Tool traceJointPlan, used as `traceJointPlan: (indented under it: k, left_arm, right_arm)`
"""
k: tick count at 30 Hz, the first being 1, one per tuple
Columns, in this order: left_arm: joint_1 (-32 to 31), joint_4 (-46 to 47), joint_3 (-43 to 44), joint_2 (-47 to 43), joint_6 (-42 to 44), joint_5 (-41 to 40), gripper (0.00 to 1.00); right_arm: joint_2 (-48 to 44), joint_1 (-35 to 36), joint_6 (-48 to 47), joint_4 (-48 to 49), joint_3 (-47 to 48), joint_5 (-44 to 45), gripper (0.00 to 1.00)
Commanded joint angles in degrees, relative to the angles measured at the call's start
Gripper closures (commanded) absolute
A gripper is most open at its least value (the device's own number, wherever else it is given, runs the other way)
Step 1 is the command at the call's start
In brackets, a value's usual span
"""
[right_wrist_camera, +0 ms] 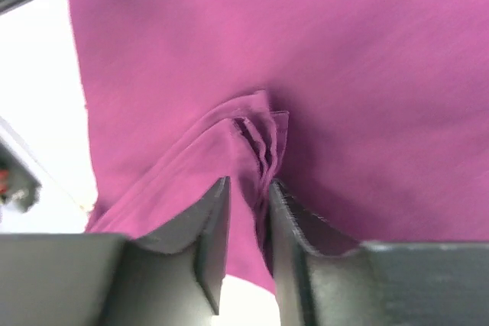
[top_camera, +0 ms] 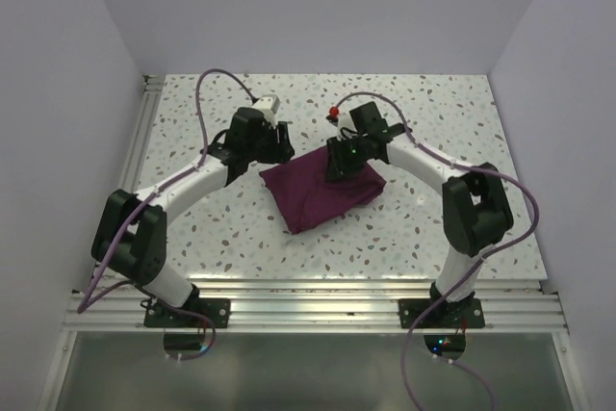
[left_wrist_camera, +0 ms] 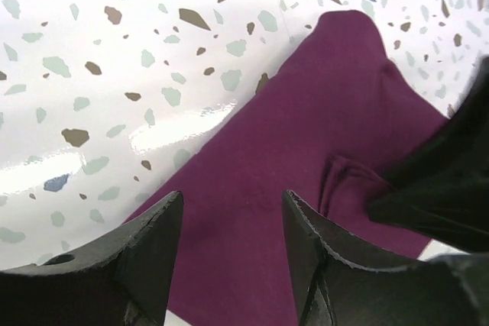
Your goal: Prepare the surgical pack
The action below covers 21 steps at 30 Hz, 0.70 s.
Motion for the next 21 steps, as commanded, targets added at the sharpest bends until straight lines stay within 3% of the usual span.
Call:
traceJointPlan:
  k: [1,6,14,21]
  left_arm:
    - [0.5,6.0,-0.6,2.8,4.4,-3.0,0.42]
    - [0.5,8.1,1.4,7.5,8.0,-2.8,0.43]
    - [0.4,11.8,0.6,10.2,7.7,0.4,0.44]
    - [0.3,13.5,-0.3,11.8,7.8,3.7,0.43]
  right_arm:
    - [-9.8,0.3,2.3,6.1,-5.6,-8.7,0.72]
    - [-15.4,0.3,2.5,5.7,-10.6,-12.4,0.90]
    - [-28.5,0.3,3.1,0.8,-22.2,-5.1,0.89]
    - [-45.6,0.3,6.6,-3.9,-32.5,3.8,0.91]
